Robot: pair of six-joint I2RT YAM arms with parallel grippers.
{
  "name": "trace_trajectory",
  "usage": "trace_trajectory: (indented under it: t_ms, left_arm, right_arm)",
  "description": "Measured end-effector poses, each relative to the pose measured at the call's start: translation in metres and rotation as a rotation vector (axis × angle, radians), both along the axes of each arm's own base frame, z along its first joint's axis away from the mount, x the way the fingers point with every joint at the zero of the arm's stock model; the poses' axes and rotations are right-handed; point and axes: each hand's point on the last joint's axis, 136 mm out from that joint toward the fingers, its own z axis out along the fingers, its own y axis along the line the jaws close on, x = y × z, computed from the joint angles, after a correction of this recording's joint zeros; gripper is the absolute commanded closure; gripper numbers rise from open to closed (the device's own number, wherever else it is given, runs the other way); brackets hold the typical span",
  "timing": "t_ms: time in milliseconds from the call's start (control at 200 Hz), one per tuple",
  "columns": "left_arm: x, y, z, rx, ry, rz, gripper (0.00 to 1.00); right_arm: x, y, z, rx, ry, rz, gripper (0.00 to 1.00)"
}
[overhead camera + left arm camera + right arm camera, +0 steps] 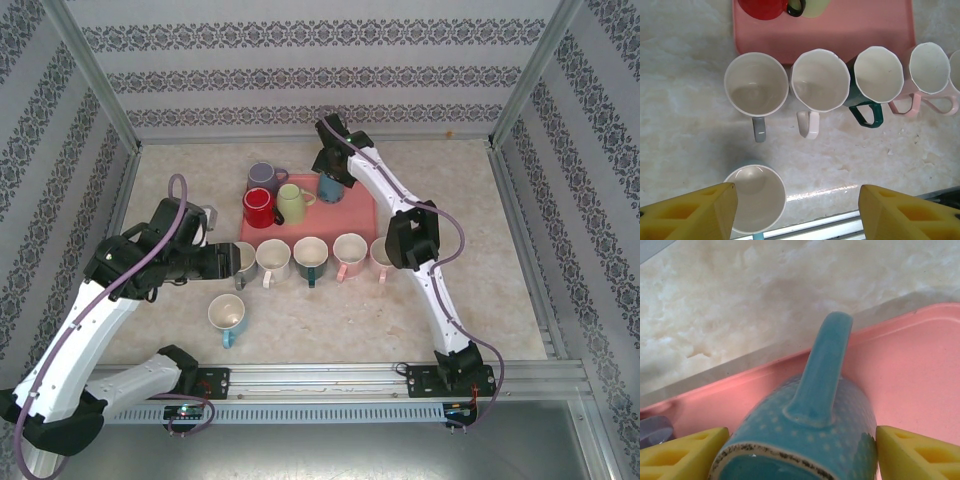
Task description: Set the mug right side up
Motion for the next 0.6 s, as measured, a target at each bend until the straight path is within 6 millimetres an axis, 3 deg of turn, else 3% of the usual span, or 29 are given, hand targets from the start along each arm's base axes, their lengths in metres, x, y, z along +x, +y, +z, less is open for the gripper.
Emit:
trace_trajectory:
  t_ms: [125,330,440,525,600]
  left_arm:
    - [0.000,0.001,0.000,0.004,-0.002,-0.002,0.34]
    - [0.001,0.001,0.000,0.004,-0.003,-0.006,0.34]
    - [0.002,0.001,0.001,0.002,-0.008,-0.002,0.34]
    - [0.003,0.001,0.001,0.001,-0.009,-0.002,0.34]
    - [0.003,0.001,0.001,0.001,-0.010,-0.002,0.34]
  right_arm:
    - [0.001,0.001,0.003,0.003,-0.008,0.005,0.50]
    - [-0.002,0.008,0.007,0.019,-0.002,0.070,0.60]
    - [-0.015,0.008,0.012,0.022,0.026,0.127,0.64]
    - [-0.029,0.005,0.027,0.010,0.034,0.176,0.68]
    - [-0.039,0.001,0.055,-0.004,0.002,0.226,0.70]
